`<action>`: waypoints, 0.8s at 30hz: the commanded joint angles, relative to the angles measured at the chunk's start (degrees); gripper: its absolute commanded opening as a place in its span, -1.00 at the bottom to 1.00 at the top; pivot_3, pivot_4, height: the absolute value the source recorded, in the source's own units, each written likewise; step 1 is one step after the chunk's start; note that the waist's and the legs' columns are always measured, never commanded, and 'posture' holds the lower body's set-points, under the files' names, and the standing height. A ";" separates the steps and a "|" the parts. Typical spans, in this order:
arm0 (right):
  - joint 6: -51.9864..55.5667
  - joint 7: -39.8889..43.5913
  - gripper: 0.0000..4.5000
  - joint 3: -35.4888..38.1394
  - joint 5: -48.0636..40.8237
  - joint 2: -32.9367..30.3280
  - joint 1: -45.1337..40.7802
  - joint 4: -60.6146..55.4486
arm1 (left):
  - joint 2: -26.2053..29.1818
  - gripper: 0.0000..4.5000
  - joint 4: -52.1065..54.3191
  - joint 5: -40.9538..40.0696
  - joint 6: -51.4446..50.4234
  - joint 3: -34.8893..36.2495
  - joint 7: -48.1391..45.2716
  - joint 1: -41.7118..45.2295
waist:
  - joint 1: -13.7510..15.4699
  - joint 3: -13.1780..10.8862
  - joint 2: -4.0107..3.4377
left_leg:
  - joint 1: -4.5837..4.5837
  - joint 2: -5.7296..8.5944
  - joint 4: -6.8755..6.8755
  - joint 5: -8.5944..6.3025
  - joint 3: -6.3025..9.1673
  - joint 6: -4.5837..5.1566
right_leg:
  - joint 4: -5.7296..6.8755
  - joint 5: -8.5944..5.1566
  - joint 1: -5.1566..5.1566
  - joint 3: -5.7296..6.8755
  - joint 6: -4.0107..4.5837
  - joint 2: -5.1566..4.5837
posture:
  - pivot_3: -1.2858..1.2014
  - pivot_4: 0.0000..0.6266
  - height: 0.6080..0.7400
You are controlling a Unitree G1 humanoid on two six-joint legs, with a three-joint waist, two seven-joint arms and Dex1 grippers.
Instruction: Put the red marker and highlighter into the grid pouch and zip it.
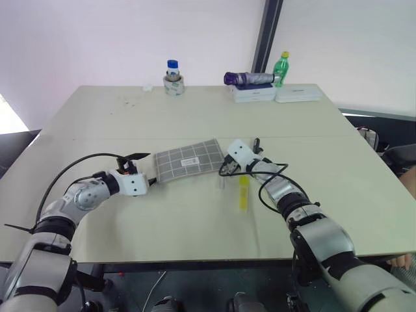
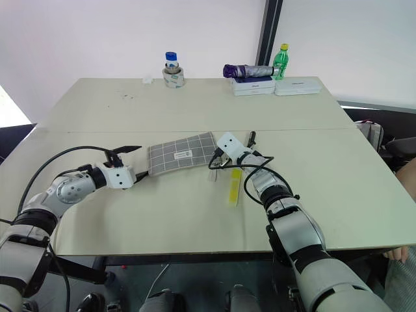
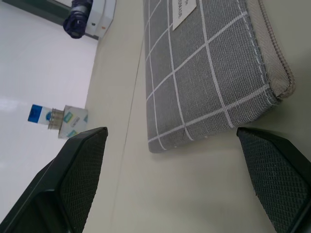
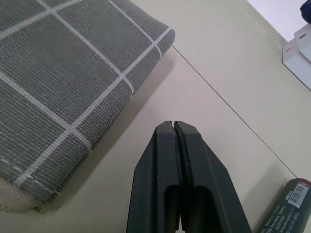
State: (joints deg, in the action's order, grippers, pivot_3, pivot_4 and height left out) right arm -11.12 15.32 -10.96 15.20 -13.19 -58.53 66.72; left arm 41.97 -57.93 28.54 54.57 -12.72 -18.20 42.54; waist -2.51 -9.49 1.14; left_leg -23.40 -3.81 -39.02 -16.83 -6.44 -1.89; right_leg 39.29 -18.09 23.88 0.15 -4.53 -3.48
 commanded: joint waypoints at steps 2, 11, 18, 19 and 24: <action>-1.22 -1.17 -0.98 -0.26 0.80 0.53 -1.96 0.32 | -0.37 1.00 -1.81 1.91 1.98 -2.93 0.42 0.87 | 0.02 0.01 -0.01 | 0.00 0.00 0.00 0.00 -0.01 0.00 | -0.01 0.00 0.00 0.00 0.00 -0.01 | 0.03 -0.52 1.00; -2.54 -0.53 -0.98 -1.36 1.71 1.59 -2.34 0.83 | -1.27 1.00 -2.66 0.67 2.90 -3.23 0.29 1.93 | 0.02 0.02 -0.02 | 0.00 0.01 0.06 -0.01 -0.07 0.02 | -0.09 -0.02 -0.01 0.01 -0.04 -0.03 | 0.03 -0.52 1.00; -4.96 2.47 -0.98 -1.36 1.40 2.87 -2.48 0.38 | -1.37 1.00 -2.75 0.32 3.47 -3.65 0.10 2.04 | 0.04 0.03 -0.03 | -0.01 -0.07 0.24 -0.01 -0.62 0.02 | -0.11 -0.16 -0.01 0.07 -0.24 -0.16 | 0.03 -0.52 1.00; -5.25 2.72 -0.98 -1.39 1.44 2.99 -2.48 0.44 | -1.46 1.00 -2.72 0.05 3.83 -3.68 -0.23 2.00 | 0.04 0.03 -0.03 | 0.00 -0.12 0.24 -0.01 -0.82 0.02 | -0.12 -0.16 -0.01 0.08 -0.24 -0.18 | 0.03 -0.52 1.00; -5.51 2.32 -0.98 -2.04 2.14 2.87 -2.44 0.48 | -1.54 1.00 -2.11 -0.50 4.58 -3.87 -1.09 1.71 | 0.00 0.03 -0.03 | 0.00 -0.19 0.24 -0.03 -1.07 0.04 | -0.14 -0.18 0.02 0.09 -0.27 -0.20 | 0.03 -0.52 1.00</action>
State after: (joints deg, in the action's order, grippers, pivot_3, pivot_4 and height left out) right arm -15.64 18.08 -12.97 17.15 -10.37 -59.51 67.83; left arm 40.87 -60.21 27.97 58.12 -15.02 -18.21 44.77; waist -2.51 -9.46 1.11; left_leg -23.40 -4.00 -38.78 -16.85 -7.53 -1.85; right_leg 39.15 -18.27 23.91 0.24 -4.80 -3.67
